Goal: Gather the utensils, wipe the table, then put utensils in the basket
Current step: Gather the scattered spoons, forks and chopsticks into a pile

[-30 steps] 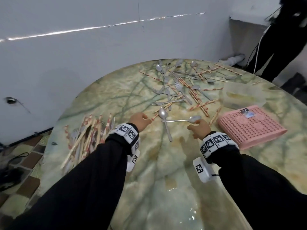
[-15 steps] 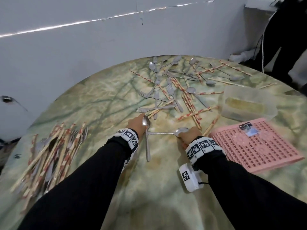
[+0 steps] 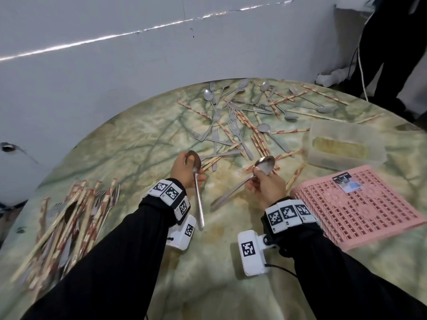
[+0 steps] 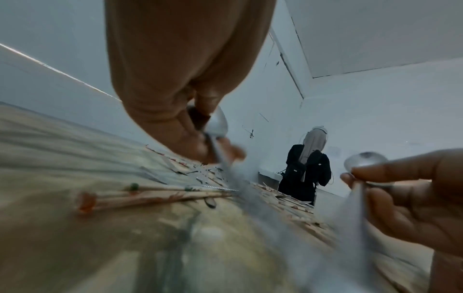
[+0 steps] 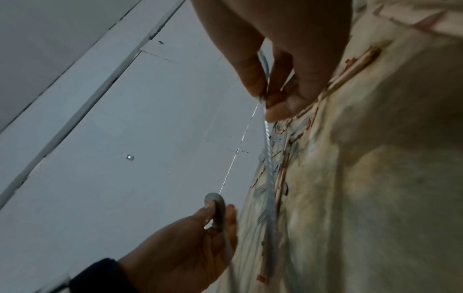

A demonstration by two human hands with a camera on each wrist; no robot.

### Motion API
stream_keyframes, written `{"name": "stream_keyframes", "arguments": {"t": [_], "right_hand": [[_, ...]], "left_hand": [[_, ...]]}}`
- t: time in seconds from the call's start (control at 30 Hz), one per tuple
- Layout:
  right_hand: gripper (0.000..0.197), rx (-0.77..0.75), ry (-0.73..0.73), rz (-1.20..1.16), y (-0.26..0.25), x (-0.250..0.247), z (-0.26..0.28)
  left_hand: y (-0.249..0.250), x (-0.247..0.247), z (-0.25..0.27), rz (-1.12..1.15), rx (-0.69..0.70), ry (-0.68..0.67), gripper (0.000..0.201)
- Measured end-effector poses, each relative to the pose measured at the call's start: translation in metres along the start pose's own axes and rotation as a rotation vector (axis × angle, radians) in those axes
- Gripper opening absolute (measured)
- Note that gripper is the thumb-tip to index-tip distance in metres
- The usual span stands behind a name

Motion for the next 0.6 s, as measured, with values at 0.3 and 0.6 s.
{"name": "stream_keyframes", "arguments": {"t": [0.3, 0.6], "right_hand": [[0.012, 0.011, 0.118, 0.155, -0.006, 0.004, -0.031], [0.01, 0.003, 0.281, 0.163, -0.006, 0.001, -0.059]], "left_hand": [[0.004, -0.009, -0.022, 0.061, -0.022, 0.067, 0.015], [0.004, -0.014, -0.046, 0.309, -0.013, 0.278, 0.012]]}}
Point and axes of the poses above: each hand's wrist, its own z-axis away from the middle knuckle, its own x-axis out of the palm, y = z × x, the point moved 9 cm from there along -z, towards the middle knuckle, and after that the axes turned 5 degrees about z, right-handed, at the moved point
